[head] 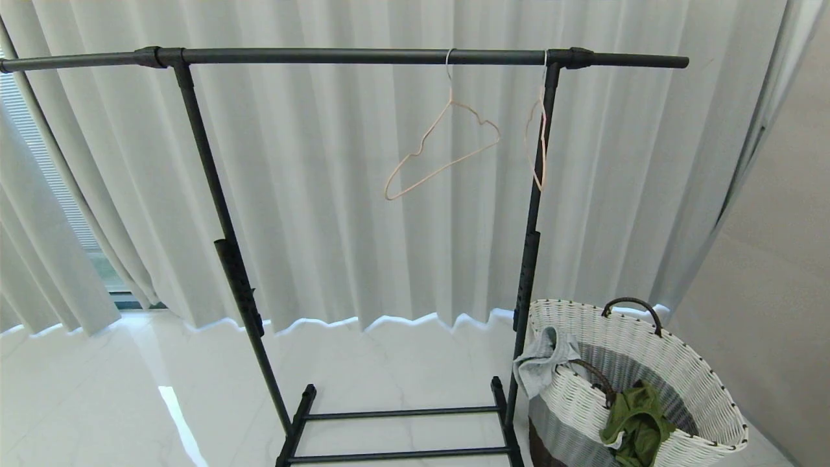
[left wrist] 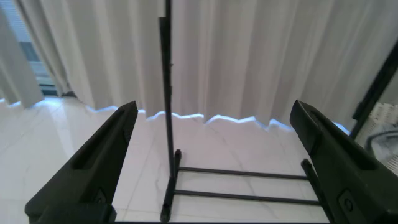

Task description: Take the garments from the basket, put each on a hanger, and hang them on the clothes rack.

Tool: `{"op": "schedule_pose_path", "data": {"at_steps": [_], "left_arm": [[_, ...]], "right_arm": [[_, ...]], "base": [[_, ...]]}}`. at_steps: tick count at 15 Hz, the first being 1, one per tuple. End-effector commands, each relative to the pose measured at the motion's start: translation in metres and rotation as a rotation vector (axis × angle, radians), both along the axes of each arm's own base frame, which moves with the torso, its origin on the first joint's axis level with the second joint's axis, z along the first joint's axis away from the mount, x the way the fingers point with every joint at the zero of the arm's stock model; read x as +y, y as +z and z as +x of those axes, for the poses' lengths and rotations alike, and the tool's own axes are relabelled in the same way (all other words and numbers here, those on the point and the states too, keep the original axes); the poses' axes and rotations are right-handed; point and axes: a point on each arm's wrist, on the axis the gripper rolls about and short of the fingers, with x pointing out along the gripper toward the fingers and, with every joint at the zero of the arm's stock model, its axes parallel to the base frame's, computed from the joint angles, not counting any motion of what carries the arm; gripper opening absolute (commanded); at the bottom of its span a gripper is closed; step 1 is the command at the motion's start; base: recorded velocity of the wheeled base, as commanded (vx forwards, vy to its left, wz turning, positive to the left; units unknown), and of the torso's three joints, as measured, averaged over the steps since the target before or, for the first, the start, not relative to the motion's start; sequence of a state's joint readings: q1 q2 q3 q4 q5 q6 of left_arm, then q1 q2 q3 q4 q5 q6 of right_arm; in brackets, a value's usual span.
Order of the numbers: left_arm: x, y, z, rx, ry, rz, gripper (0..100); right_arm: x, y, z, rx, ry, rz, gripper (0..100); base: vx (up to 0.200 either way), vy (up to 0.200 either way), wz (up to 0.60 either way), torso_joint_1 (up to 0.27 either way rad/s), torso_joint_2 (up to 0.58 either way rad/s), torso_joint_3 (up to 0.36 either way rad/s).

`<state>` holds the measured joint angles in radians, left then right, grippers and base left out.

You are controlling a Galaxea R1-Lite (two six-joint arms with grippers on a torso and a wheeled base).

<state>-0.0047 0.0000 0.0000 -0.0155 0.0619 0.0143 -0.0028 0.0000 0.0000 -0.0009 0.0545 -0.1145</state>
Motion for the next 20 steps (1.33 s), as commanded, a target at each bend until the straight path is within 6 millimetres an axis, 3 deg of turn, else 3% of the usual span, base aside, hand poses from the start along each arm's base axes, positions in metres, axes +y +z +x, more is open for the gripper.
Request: {"op": "schedule_pose_path", "data": {"at_steps": [1,3,12,17,18,20], "left_arm": [[0.000,0.000,0.000,0.000,0.001,-0.002,100],[0.000,0.000,0.000,0.000,0.001,0.001,100],[0.000,0.000,0.000,0.000,0.001,-0.002,100],[0.000,0.000,0.000,0.000,0.001,-0.010,100],[0.000,0.000,0.000,0.000,0.001,-0.010,100],[0.000,0.000,0.000,0.000,0.001,-0.010,100]], "right_arm": [[0.000,0.000,0.000,-0.001,0.000,0.001,100],[0.000,0.000,0.000,-0.002,0.000,0.009,100],[0.000,0.000,0.000,-0.001,0.004,0.015,100],[0.000,0.003,0.000,-0.019,0.008,0.008,100],[0.000,0.024,-0.005,-0.056,0.041,0.014,100],[0.000,0.064,0.010,0.053,0.048,0.016,100]], "base": [[0.000,0.000,0.00,0.000,0.00,0.000],[0.000,0.000,0.00,0.000,0.00,0.000],[0.200,0.000,0.00,0.002,0.00,0.002],[0.000,0.000,0.00,0.000,0.00,0.000],[0.000,0.000,0.00,0.000,0.00,0.000],[0.000,0.000,0.00,0.000,0.00,0.000]]}}
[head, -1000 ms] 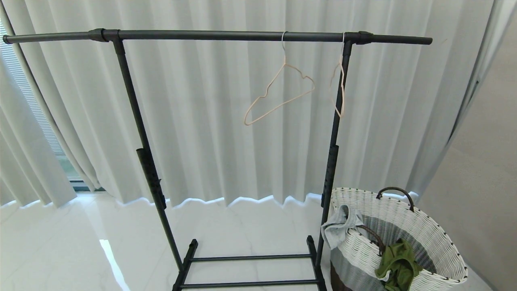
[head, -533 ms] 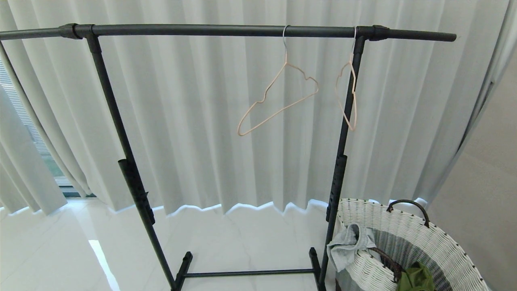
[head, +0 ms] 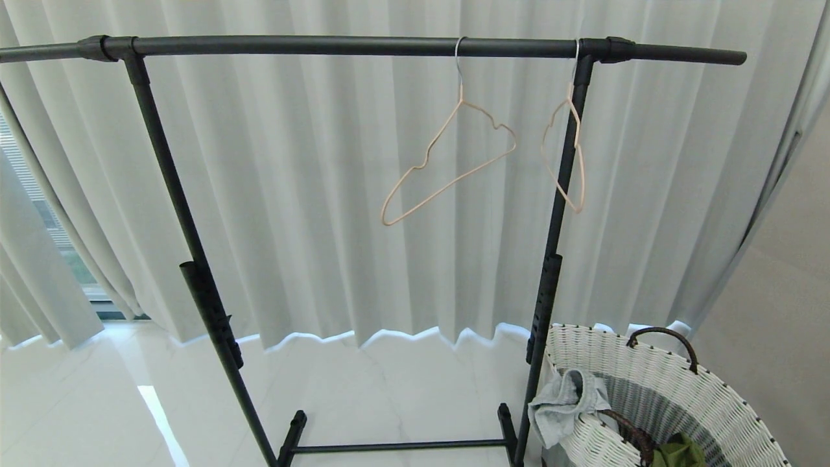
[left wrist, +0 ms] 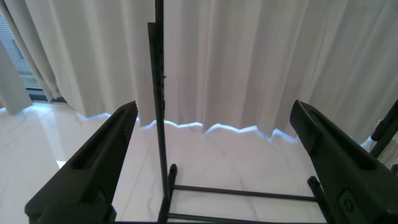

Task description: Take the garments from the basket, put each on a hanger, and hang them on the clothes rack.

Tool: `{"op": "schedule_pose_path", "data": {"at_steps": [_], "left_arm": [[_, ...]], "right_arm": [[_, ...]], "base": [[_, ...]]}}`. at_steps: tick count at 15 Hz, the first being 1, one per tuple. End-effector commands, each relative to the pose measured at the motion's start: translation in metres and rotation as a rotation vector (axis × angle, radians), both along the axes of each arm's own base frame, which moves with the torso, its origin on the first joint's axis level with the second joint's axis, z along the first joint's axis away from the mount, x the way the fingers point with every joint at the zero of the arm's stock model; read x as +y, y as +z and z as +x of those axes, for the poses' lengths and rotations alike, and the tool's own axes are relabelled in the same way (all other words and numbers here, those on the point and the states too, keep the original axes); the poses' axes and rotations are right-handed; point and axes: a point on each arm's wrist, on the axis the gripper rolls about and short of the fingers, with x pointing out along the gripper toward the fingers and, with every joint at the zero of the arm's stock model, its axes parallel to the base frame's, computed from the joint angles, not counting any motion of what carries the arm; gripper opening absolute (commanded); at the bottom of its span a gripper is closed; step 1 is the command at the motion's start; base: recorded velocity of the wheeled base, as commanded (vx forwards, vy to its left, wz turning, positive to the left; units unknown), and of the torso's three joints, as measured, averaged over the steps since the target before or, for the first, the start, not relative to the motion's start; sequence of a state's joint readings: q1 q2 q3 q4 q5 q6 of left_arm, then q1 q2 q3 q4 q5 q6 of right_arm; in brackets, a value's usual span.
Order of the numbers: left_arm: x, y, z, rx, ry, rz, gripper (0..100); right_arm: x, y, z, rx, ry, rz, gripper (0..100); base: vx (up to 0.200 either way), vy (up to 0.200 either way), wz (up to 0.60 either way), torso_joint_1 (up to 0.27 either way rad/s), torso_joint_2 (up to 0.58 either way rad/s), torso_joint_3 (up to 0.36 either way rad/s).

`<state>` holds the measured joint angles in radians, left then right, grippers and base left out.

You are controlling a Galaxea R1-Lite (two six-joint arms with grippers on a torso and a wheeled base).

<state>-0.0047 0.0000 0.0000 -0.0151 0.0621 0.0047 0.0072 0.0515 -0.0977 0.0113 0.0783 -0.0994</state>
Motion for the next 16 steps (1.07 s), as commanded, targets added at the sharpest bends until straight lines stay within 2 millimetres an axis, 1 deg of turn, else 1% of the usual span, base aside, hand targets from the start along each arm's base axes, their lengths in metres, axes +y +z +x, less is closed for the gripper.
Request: {"op": "schedule_pose_path", "data": {"at_steps": [1,2,3,4,5,6,7,8,9,10,13,14,16], "left_arm": [[0.000,0.000,0.000,0.000,0.001,-0.002,100],[0.000,0.000,0.000,0.000,0.001,-0.002,100],[0.000,0.000,0.000,0.000,0.002,-0.002,100],[0.000,0.000,0.000,0.000,0.001,-0.002,100],[0.000,0.000,0.000,0.000,0.001,-0.002,100],[0.000,0.000,0.000,0.000,0.001,-0.002,100],[0.000,0.000,0.000,0.000,0.001,-0.002,100],[0.000,0.000,0.000,0.000,0.001,-0.002,100],[0.000,0.000,0.000,0.000,0.001,-0.002,100],[0.000,0.000,0.000,0.000,0.001,-0.002,100],[0.000,0.000,0.000,0.001,0.002,-0.002,100],[0.000,0.000,0.000,0.000,0.002,-0.002,100],[0.000,0.000,0.000,0.000,0.002,-0.002,100]], "right_arm": [[0.000,0.049,0.033,0.186,0.012,-0.026,100],[0.000,0.057,0.054,0.279,0.004,-0.067,100],[0.000,0.067,0.083,0.353,-0.001,-0.114,100],[0.000,0.071,0.116,0.419,-0.003,-0.166,100],[-0.002,0.067,0.140,0.466,-0.002,-0.226,100],[-0.004,0.057,0.164,0.514,0.011,-0.297,100],[-0.005,0.044,0.182,0.568,0.035,-0.356,100],[-0.005,0.036,0.191,0.602,0.051,-0.386,100],[-0.006,0.021,0.204,0.673,0.083,-0.433,100],[-0.007,0.009,0.211,0.733,0.103,-0.460,100],[-0.011,-0.033,0.219,0.873,0.170,-0.519,100],[-0.011,-0.046,0.222,0.879,0.201,-0.539,100],[-0.013,-0.074,0.221,0.917,0.261,-0.582,100]], "base": [[0.000,0.000,0.00,0.000,0.00,0.000],[0.000,0.000,0.00,0.000,0.00,0.000],[0.000,0.000,0.00,0.000,0.00,0.000],[0.000,0.000,0.00,0.000,0.00,0.000],[0.000,0.000,0.00,0.000,0.00,0.000],[0.000,0.000,0.00,0.000,0.00,0.000],[0.000,0.000,0.00,0.000,0.00,0.000],[0.000,0.000,0.00,0.000,0.00,0.000],[0.000,0.000,0.00,0.000,0.00,0.000],[0.000,0.000,0.00,0.000,0.00,0.000],[0.000,0.000,0.00,0.000,0.00,0.000],[0.000,0.000,0.00,0.000,0.00,0.000],[0.000,0.000,0.00,0.000,0.00,0.000]]}}
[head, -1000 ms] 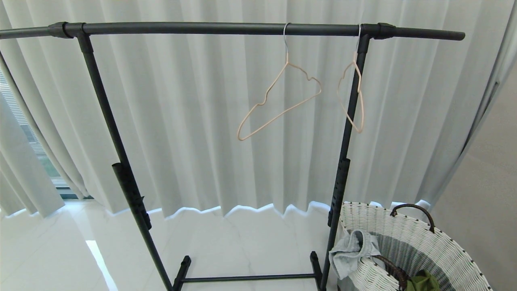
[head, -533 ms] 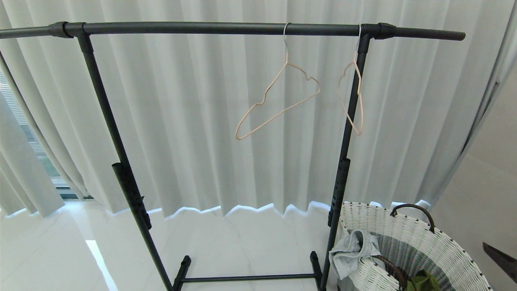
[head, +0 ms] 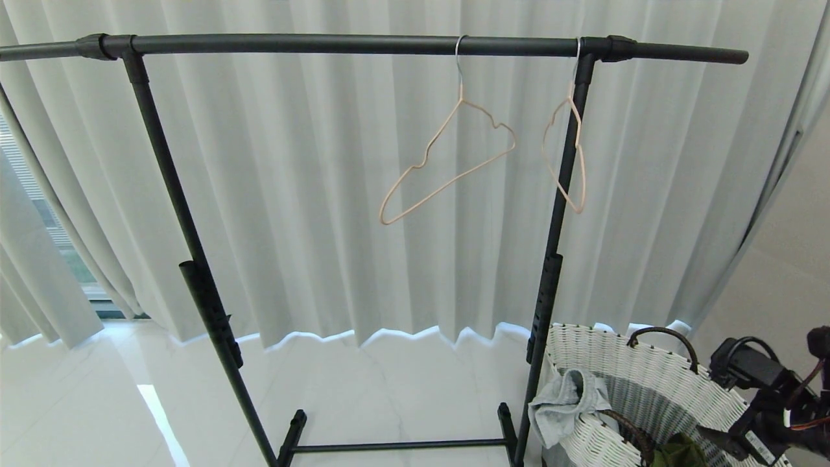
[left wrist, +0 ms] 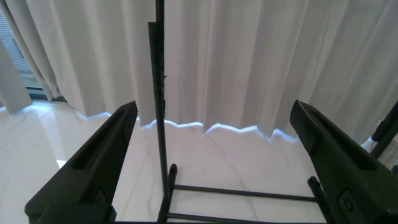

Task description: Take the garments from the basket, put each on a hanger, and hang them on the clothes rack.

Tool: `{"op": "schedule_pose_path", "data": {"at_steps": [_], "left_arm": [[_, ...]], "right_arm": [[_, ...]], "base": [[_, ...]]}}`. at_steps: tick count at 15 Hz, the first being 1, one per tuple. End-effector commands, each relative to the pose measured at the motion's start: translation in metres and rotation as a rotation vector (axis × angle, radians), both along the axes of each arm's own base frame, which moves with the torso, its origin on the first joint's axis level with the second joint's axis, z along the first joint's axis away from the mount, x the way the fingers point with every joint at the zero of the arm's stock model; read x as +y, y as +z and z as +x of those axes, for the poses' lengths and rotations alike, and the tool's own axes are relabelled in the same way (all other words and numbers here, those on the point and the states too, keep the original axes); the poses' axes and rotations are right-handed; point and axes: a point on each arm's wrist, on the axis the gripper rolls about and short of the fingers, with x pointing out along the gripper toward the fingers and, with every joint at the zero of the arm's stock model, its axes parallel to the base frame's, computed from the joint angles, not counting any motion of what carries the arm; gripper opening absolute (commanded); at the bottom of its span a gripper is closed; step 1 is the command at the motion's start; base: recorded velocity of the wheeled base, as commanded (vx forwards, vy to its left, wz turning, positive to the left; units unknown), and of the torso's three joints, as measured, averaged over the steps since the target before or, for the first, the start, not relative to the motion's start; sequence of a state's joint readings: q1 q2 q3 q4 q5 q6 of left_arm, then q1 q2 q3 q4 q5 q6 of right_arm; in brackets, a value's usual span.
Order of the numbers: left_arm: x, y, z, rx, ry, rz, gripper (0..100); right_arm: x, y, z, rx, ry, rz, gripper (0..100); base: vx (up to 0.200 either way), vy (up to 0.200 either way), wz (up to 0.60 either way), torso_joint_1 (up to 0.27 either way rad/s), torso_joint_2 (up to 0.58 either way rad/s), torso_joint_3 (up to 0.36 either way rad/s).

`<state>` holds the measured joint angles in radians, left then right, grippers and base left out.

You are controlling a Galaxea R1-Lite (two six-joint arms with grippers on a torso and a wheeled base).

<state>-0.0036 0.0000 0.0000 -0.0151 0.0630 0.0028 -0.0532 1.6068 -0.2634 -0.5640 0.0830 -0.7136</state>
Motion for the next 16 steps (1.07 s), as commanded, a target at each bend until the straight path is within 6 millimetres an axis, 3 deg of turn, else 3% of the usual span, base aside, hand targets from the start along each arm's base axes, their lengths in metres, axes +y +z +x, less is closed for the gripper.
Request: {"op": "schedule_pose_path", "data": {"at_steps": [1,6,16], "left_arm": [[0.000,0.000,0.000,0.000,0.000,0.000,100],[0.000,0.000,0.000,0.000,0.002,0.000,100],[0.000,0.000,0.000,0.000,0.000,0.000,100]], "right_arm": [[-0.005,-0.054,-0.003,0.197,0.047,-0.026,100],[-0.014,-0.077,-0.021,0.281,0.114,-0.017,100],[-0.028,-0.103,0.001,0.287,0.058,-0.012,100]], "base": [[0.000,0.000,0.00,0.000,0.00,0.000],[0.000,0.000,0.00,0.000,0.00,0.000],[0.000,0.000,0.00,0.000,0.00,0.000]]}}
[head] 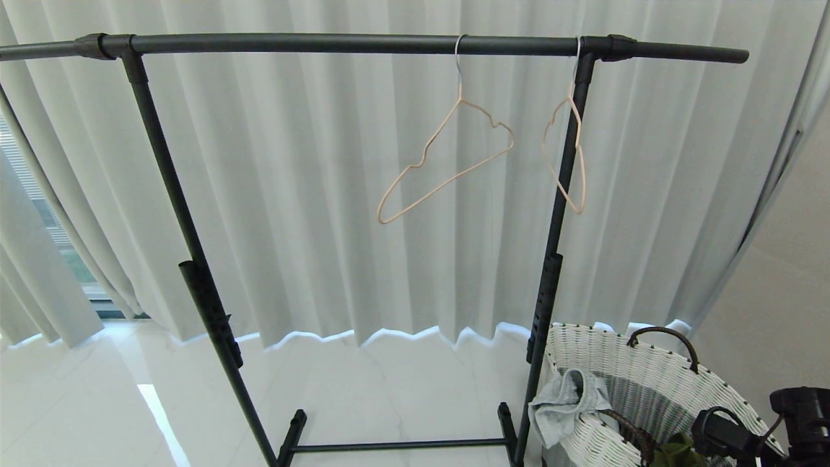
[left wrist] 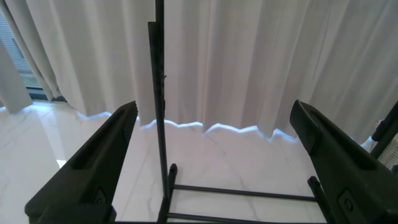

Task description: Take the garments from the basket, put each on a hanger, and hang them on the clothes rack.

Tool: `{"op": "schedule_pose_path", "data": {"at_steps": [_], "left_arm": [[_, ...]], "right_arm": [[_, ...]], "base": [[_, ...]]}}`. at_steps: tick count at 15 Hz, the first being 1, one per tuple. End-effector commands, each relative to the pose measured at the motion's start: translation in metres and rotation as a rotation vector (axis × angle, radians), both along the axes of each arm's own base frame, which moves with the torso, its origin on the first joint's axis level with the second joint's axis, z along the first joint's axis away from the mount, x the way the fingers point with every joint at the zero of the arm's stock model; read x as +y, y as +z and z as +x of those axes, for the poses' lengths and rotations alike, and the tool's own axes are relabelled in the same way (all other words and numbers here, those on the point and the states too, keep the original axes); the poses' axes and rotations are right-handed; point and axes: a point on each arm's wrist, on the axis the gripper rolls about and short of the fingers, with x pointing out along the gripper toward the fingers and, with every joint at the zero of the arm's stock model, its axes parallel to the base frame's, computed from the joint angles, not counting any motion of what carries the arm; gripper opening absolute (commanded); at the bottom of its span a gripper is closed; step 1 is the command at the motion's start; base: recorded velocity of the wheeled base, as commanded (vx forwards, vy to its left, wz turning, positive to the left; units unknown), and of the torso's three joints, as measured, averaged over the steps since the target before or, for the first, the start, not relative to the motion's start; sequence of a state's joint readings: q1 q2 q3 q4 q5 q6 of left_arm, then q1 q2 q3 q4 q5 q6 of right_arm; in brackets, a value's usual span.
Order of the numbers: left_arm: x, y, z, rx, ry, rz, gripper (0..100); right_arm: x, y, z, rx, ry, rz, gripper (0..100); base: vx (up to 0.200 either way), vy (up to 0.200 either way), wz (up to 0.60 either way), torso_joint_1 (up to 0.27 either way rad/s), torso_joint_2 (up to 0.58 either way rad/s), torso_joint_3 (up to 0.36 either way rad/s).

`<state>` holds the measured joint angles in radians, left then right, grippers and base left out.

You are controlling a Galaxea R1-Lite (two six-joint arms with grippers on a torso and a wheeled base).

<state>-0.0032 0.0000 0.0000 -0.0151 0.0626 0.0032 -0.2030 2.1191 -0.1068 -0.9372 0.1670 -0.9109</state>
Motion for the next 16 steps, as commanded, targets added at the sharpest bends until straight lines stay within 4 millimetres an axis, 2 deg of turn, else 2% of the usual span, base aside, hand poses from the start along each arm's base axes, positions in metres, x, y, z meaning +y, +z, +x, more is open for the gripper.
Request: {"op": "schedule_pose_path", "data": {"at_steps": [1,3,7,8,12,16], "left_arm": [[0.000,0.000,0.000,0.000,0.000,0.000,100],[0.000,0.000,0.000,0.000,0.002,0.000,100],[0.000,0.000,0.000,0.000,0.000,0.000,100],[0.000,0.000,0.000,0.000,0.000,0.000,100],[0.000,0.000,0.000,0.000,0.000,0.000,100],[0.000,0.000,0.000,0.000,0.002,0.000,100]], "right_arm": [[-0.002,-0.004,0.006,-0.001,-0.001,0.000,100],[-0.003,-0.005,0.014,-0.028,-0.002,-0.006,100],[-0.003,-0.007,0.013,-0.025,-0.005,-0.004,100],[-0.003,-0.006,0.013,-0.025,-0.005,-0.004,0],[-0.002,0.002,0.007,-0.051,-0.005,-0.006,0],[0.002,0.026,-0.009,-0.128,-0.025,-0.009,0]], "base": [[0.000,0.000,0.00,0.000,0.00,0.000],[0.000,0.000,0.00,0.000,0.00,0.000],[0.000,0.000,0.00,0.000,0.00,0.000],[0.000,0.000,0.00,0.000,0.00,0.000],[0.000,0.000,0.00,0.000,0.00,0.000],[0.000,0.000,0.00,0.000,0.00,0.000]]}}
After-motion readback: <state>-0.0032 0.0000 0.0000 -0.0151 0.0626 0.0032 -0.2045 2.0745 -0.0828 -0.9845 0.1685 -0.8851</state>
